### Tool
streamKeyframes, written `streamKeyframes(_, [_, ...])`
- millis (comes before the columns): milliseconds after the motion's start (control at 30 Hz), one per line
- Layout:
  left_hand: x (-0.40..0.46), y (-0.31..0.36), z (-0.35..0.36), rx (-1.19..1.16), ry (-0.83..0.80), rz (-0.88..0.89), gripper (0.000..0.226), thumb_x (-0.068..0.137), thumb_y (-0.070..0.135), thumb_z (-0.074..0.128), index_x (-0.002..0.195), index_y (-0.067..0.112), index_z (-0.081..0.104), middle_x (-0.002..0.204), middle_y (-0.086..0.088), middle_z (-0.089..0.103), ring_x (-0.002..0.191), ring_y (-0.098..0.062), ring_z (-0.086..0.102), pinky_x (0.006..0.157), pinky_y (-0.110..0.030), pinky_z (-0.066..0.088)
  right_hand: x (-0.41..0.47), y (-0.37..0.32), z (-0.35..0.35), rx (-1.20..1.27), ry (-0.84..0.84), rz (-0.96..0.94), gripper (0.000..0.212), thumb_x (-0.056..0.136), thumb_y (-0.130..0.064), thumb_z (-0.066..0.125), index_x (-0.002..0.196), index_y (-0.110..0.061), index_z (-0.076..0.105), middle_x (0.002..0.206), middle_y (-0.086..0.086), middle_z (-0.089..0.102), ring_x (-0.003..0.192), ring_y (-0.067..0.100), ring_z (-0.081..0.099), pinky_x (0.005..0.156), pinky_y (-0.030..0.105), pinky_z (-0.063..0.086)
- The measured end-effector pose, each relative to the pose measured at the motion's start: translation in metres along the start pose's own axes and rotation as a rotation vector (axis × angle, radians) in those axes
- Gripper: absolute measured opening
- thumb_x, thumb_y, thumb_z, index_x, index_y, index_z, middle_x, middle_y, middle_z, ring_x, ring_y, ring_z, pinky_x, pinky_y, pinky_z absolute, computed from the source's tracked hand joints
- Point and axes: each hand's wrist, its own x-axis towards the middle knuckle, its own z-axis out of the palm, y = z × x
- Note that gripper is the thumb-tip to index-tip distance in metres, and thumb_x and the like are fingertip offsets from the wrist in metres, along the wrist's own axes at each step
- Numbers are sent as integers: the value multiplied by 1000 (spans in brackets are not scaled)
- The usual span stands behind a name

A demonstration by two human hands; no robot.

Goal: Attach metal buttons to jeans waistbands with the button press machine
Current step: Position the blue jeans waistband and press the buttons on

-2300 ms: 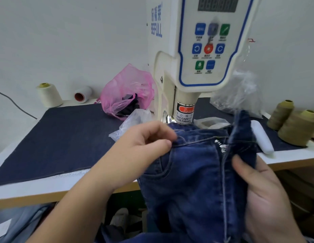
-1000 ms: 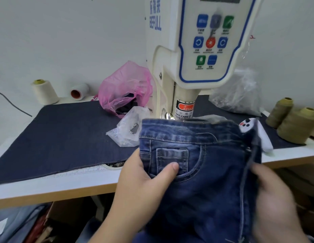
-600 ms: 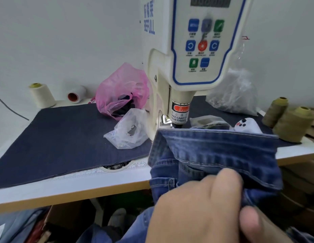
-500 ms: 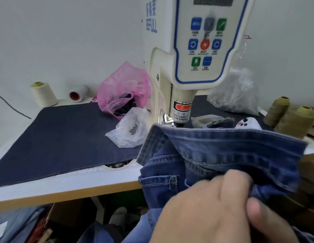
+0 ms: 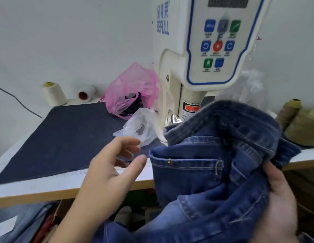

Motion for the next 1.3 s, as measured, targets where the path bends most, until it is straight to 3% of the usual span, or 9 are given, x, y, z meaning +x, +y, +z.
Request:
streamKeyframes(100, [3, -9, 9, -341, -363, -201, 40, 84, 50, 66, 119, 29, 68, 120, 3, 71, 115, -16, 65, 102, -43, 48, 3, 12, -20, 128, -404, 171, 53, 104, -22, 30, 141, 16, 25, 148, 39, 24, 141, 53, 29, 120, 56, 15])
streamKeyframes(200, [4, -7, 30, -614, -427, -289, 24, 98, 27, 61, 95, 14, 80, 106, 8, 76, 103, -8, 70, 93, -24, 51, 7, 5, -12, 131, -581, 186, 53, 104, -15, 23, 139, 25, 19, 145, 49, 19, 142, 54, 26, 120, 53, 14])
streamKeyframes(300, [0, 6, 40, -1047, -646, -80, 33, 105, 13, 44, 133, 3, 58, 130, -11, 64, 122, -21, 60, 102, -33, 47, 18, 5, -17, 117, -608, 262, 61, 105, -30, 20, 145, 16, 22, 152, 38, 22, 146, 46, 25, 121, 49, 11])
streamKeyframes(433, [-4, 20, 39, -1059, -479, -77, 31, 98, 13, 58, 127, 6, 63, 125, -13, 68, 117, -25, 63, 97, -34, 52, 20, 6, -30, -51, -471, 220, 65, 103, -50, 7, 149, -5, 7, 154, 16, -1, 149, 31, 1, 122, 44, -4])
streamKeyframes(533, [-5, 27, 41, -1002, -257, -148, 32, 92, 12, 58, 122, 3, 64, 125, -25, 65, 119, -40, 60, 103, -48, 48, 27, 15, -36, -98, -314, 247, 57, 99, -42, 37, 140, -5, 51, 150, 23, 40, 138, 35, 43, 108, 50, 42])
streamKeyframes(733, [-6, 39, 42, -750, -53, -214, 15, 79, 24, 65, 86, 12, 70, 88, -17, 72, 79, -26, 65, 66, -29, 54, 17, 2, -44, -959, 399, -817, 52, 77, -23, 78, 115, -41, 48, 131, 8, 57, 113, 22, 61, 83, 22, 50])
streamKeyframes(900, [-14, 51, 54, -558, -53, -226, 16, 70, 34, 72, 74, 20, 65, 70, -9, 65, 65, -18, 57, 58, -31, 46, -28, 10, -12, -1390, 33, -1451, 32, 77, -30, 65, 107, -21, 63, 121, 13, 56, 113, 13, 51, 99, 17, 37])
streamKeyframes(1033, [-26, 57, 66, -504, -123, -246, 12, 70, 33, 70, 67, 26, 61, 61, -1, 57, 59, -14, 48, 57, -28, 38, -31, 17, 8, -1496, -415, -1063, 30, 79, -43, 60, 102, -26, 67, 105, -17, 63, 106, 8, 60, 88, 9, 40])
streamKeyframes(1300, [-28, 61, 57, -522, -216, -152, 18, 71, 30, 73, 60, 32, 59, 52, 11, 53, 48, 0, 44, 49, -10, 35, -5, -10, -7, -1514, -299, -624, 82, 52, -87, 61, 121, -45, 50, 118, -30, 54, 117, -8, 49, 100, 20, 38])
